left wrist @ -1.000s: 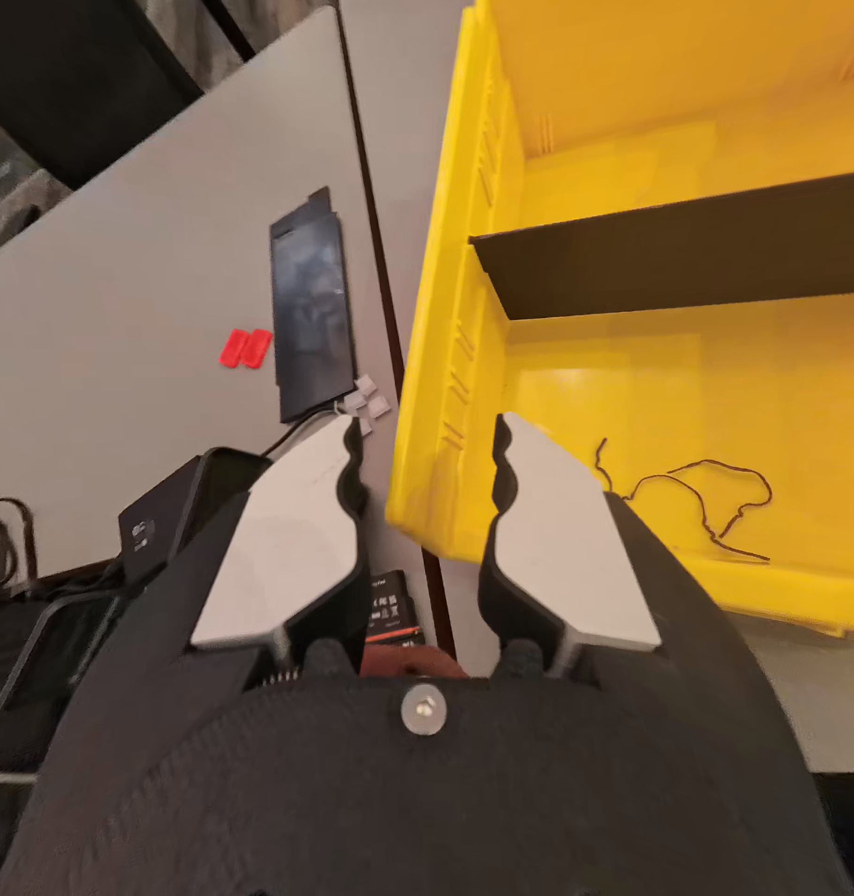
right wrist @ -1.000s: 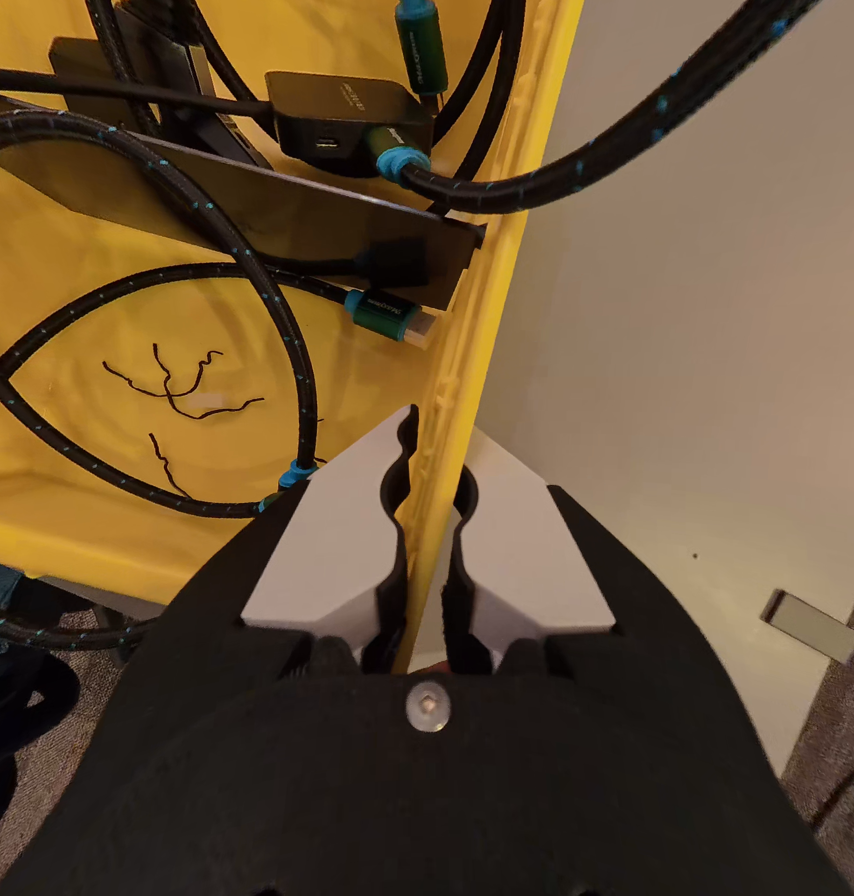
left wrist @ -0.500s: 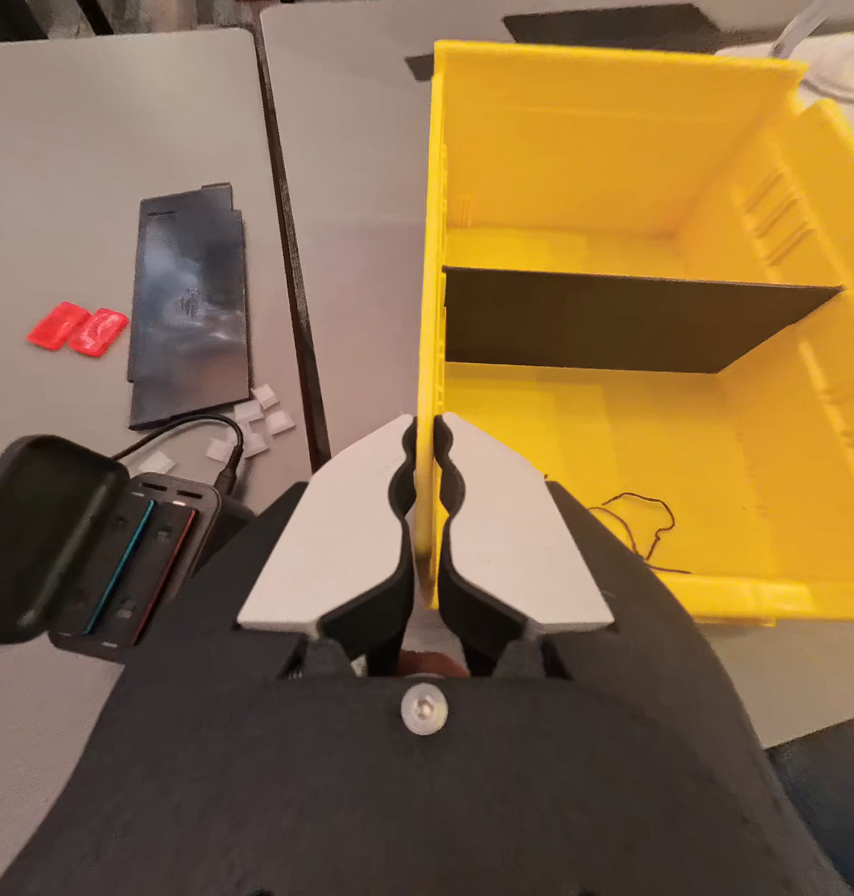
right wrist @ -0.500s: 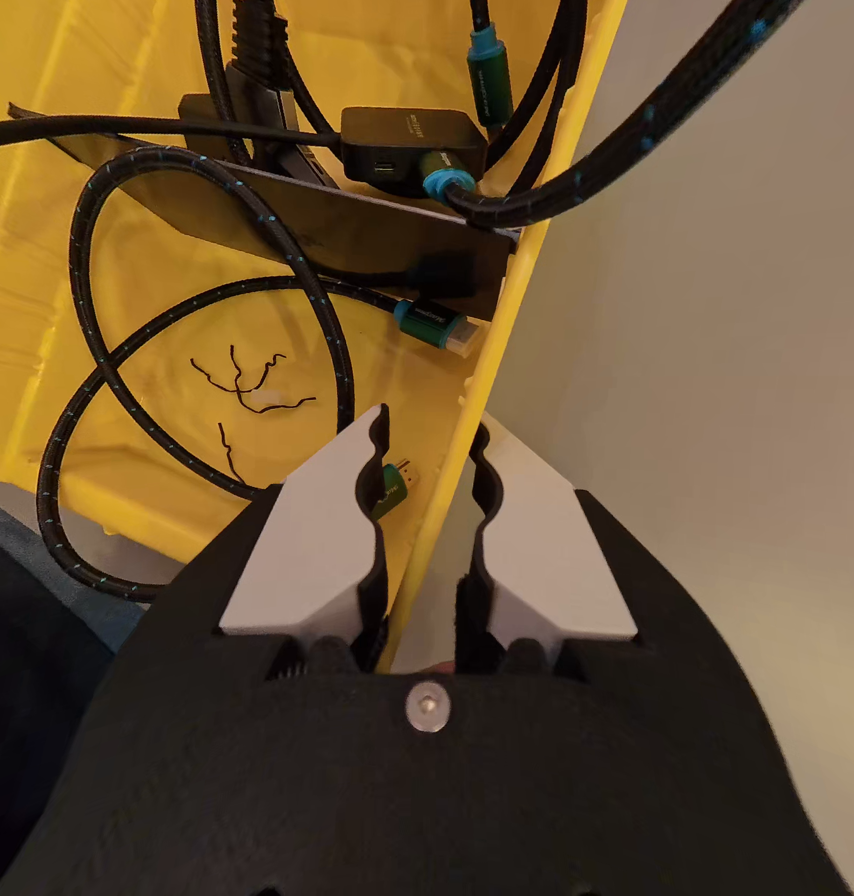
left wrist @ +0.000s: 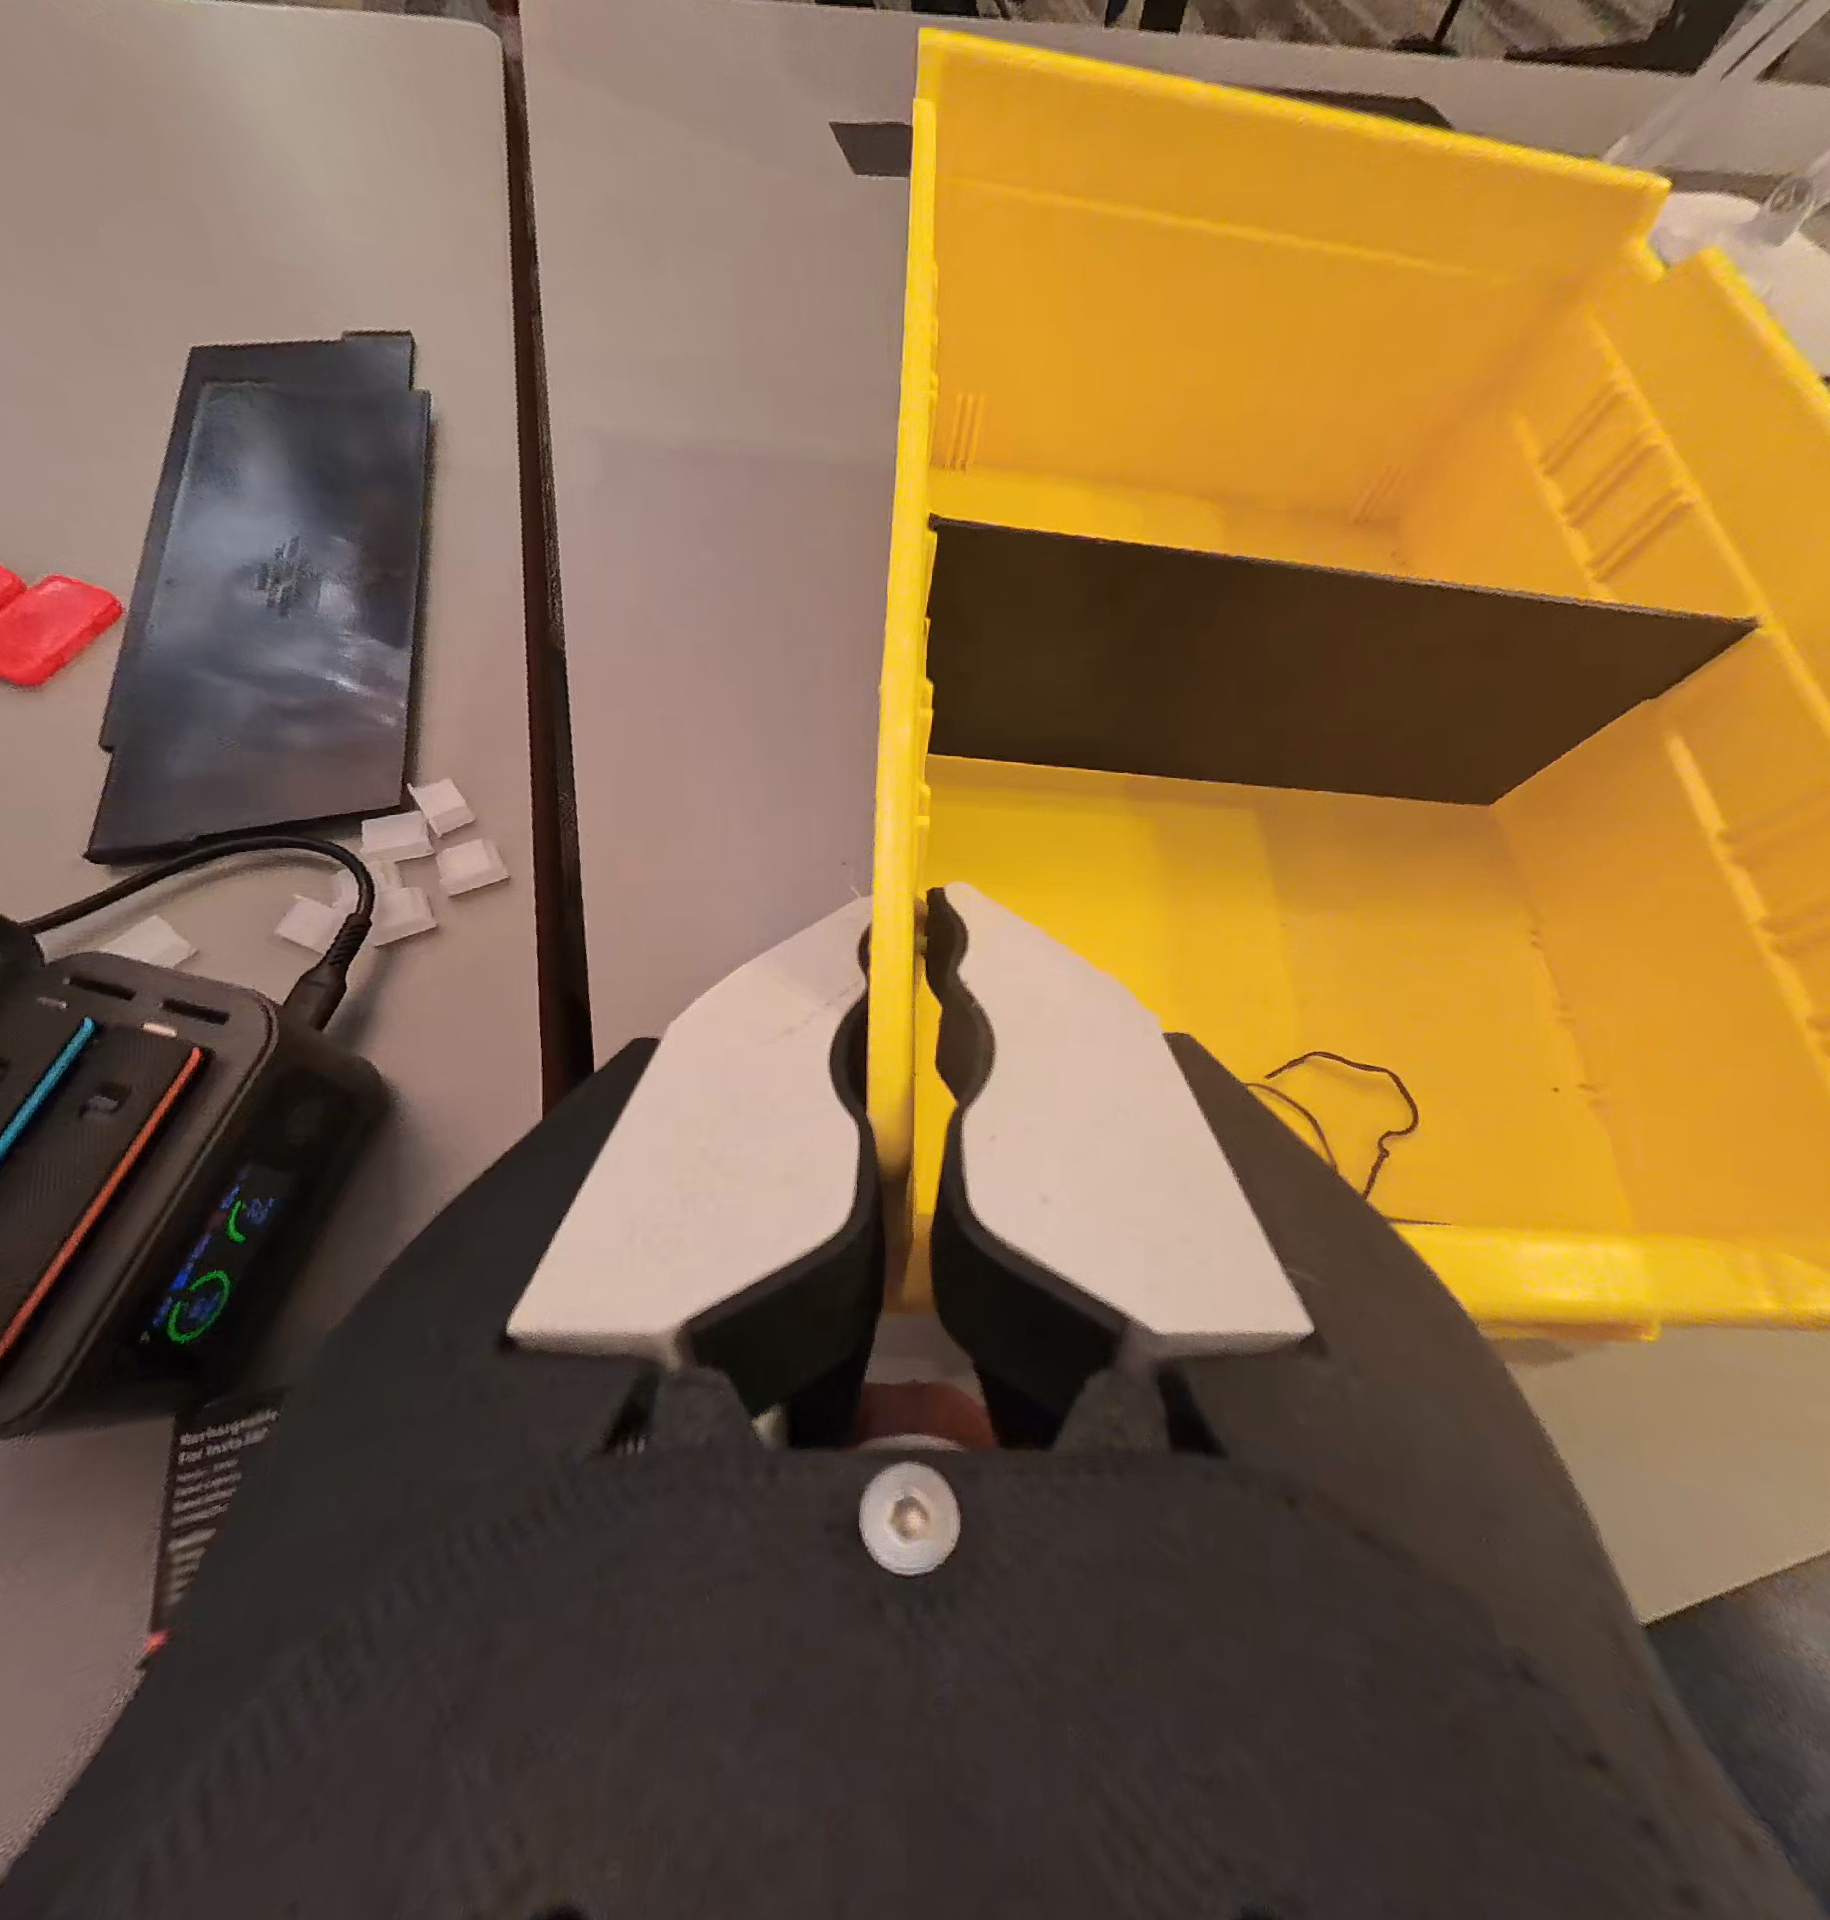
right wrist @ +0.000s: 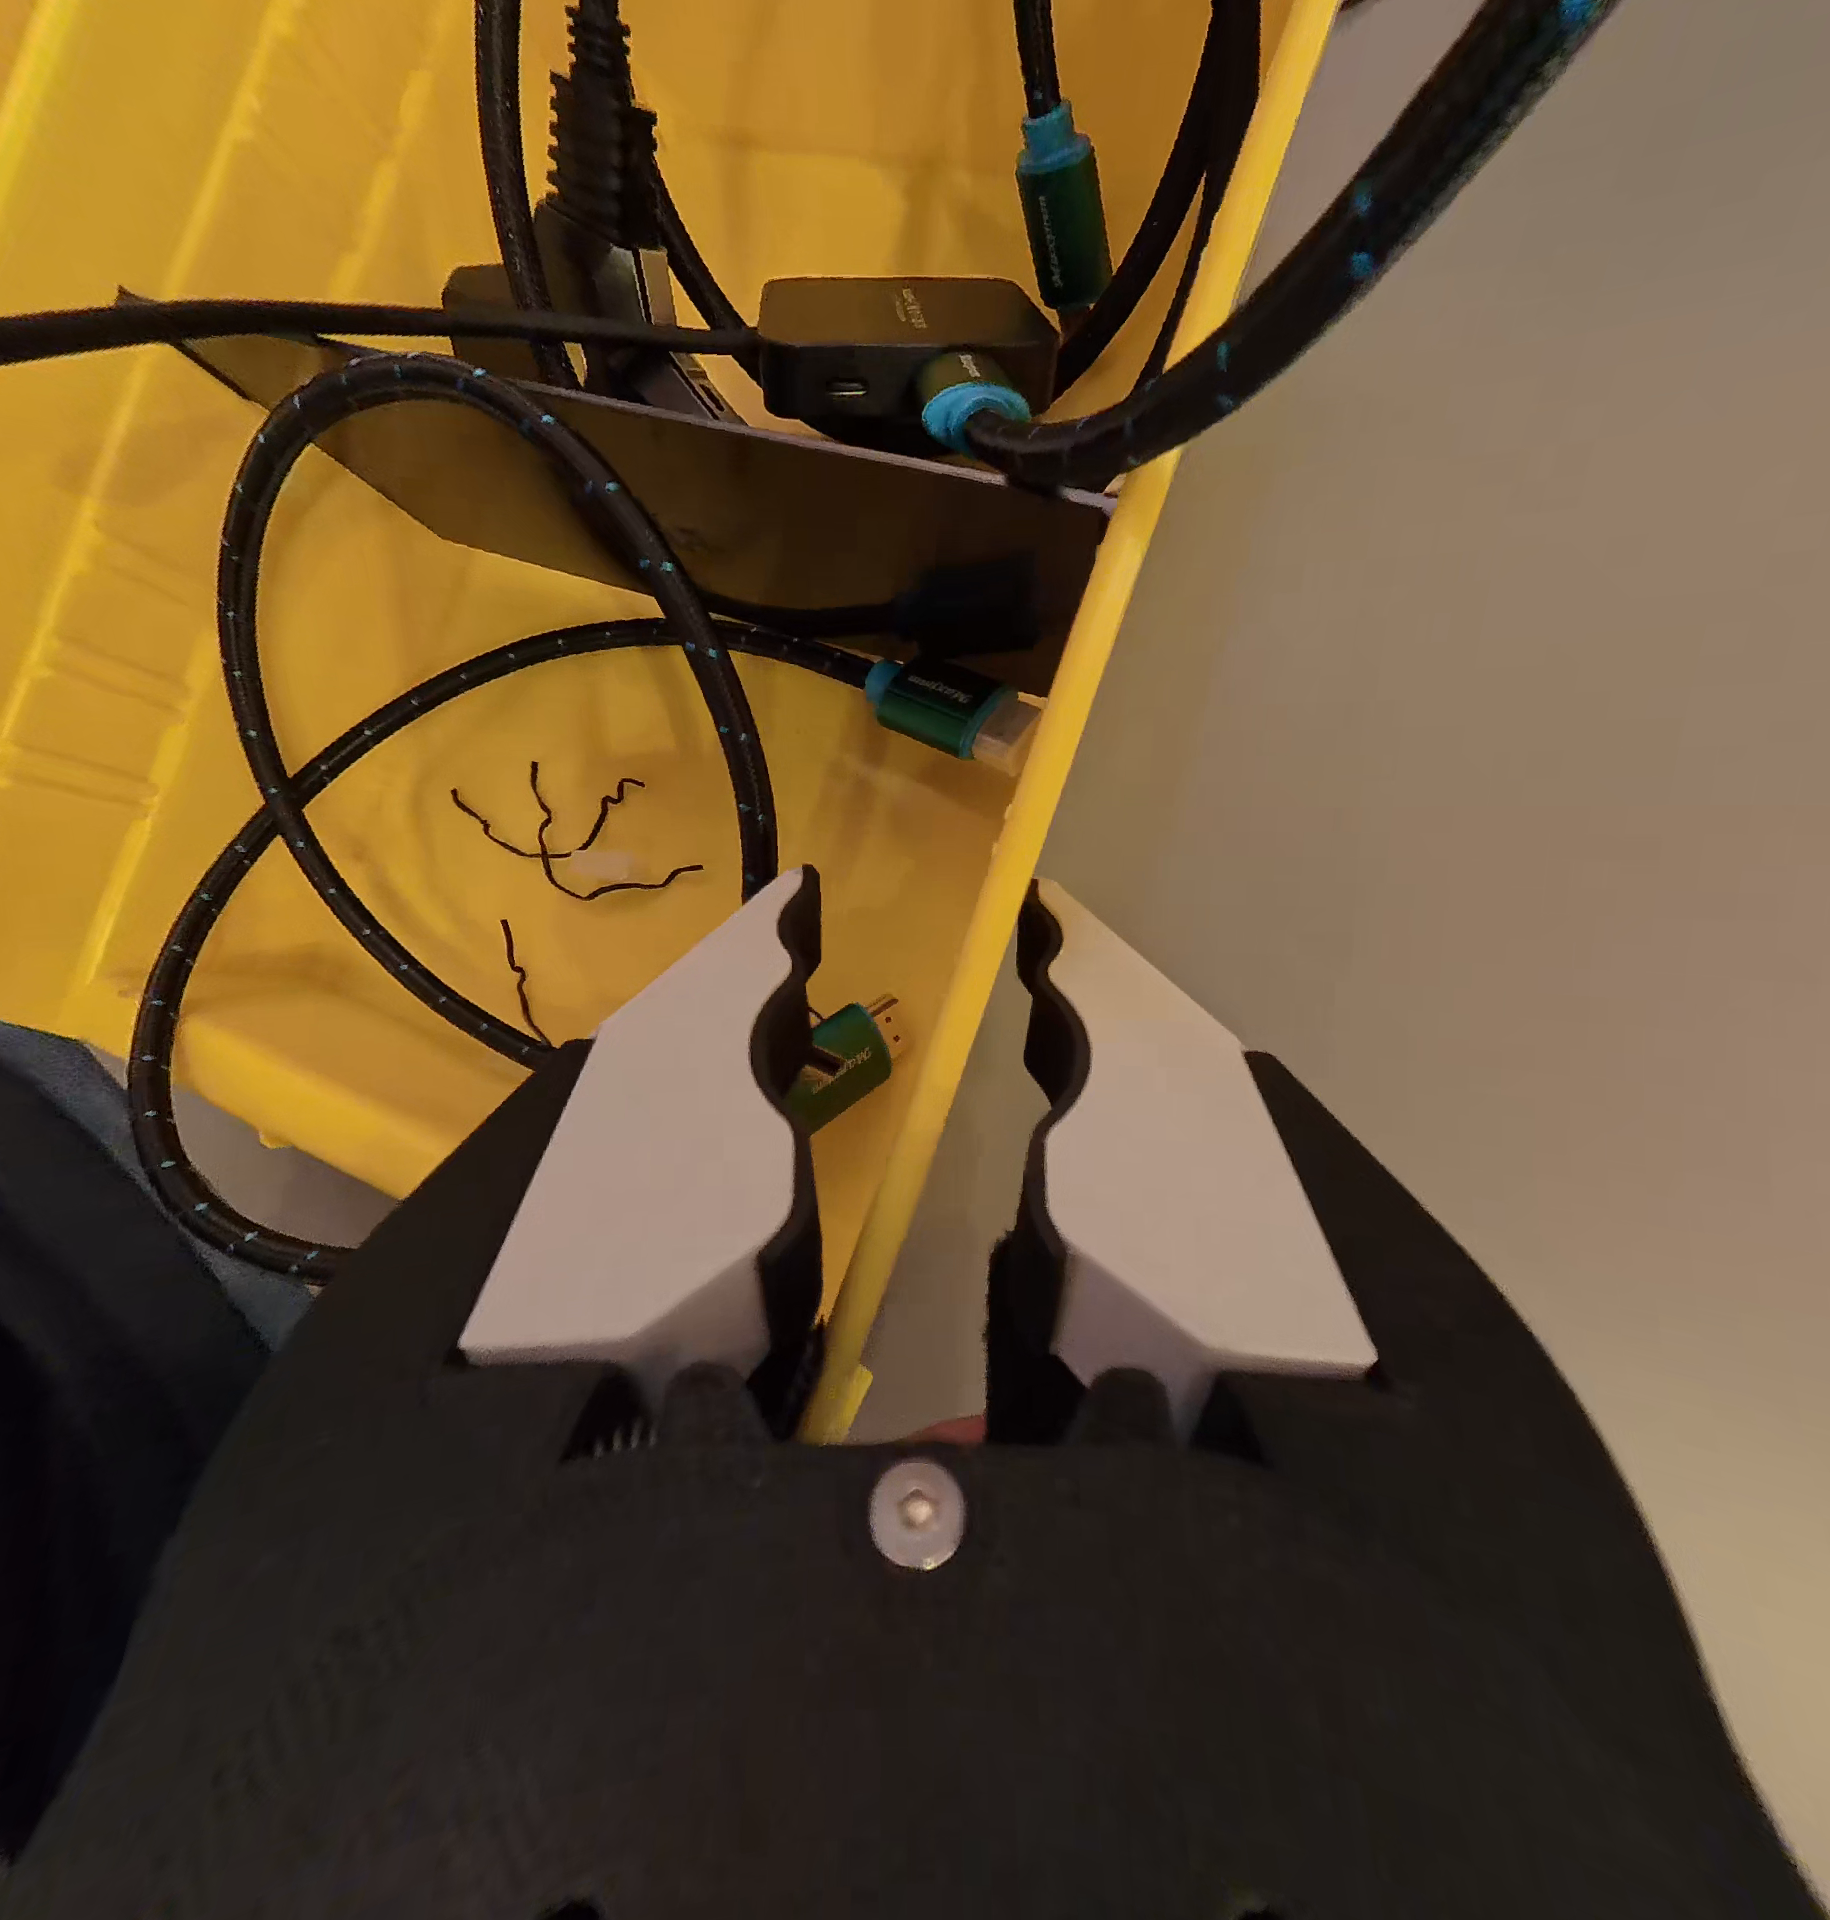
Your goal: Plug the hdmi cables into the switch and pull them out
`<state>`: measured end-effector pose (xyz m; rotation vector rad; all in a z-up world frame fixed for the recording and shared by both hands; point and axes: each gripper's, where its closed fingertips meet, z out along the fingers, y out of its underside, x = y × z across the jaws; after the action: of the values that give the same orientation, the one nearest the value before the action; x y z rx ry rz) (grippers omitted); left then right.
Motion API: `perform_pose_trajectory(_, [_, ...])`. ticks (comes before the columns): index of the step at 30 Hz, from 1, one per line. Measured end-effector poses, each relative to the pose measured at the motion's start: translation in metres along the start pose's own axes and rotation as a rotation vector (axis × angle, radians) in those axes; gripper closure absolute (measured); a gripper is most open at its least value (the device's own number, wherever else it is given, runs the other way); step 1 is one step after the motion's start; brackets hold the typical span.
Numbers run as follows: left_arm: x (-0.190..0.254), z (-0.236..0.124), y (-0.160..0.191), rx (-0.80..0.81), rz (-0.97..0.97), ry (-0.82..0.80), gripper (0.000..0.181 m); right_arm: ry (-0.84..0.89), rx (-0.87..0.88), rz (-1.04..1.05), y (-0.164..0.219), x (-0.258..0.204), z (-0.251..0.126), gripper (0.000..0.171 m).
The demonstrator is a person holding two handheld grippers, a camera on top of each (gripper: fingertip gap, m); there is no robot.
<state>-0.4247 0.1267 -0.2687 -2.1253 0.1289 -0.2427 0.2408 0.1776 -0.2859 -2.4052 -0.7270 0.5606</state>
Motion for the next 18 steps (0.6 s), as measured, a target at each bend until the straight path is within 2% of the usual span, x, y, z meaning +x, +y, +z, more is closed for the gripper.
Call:
perform_pose_trajectory(8, [0.007,-0.022,-0.005,0.098,-0.108,0.041,0.176,-0.113,0.067,0.044,-0.019,-0.044,0.022,0.114])
perform_pose_trajectory(14, [0.012,-0.037,-0.003,0.148,-0.147,0.046,0.176,-0.164,0.058,0.044,-0.034,-0.079,0.042,0.103])
perform_pose_trajectory(18, [0.005,-0.055,-0.014,0.228,-0.203,0.035,0.176,-0.201,0.037,0.014,-0.045,-0.109,0.059,0.092])
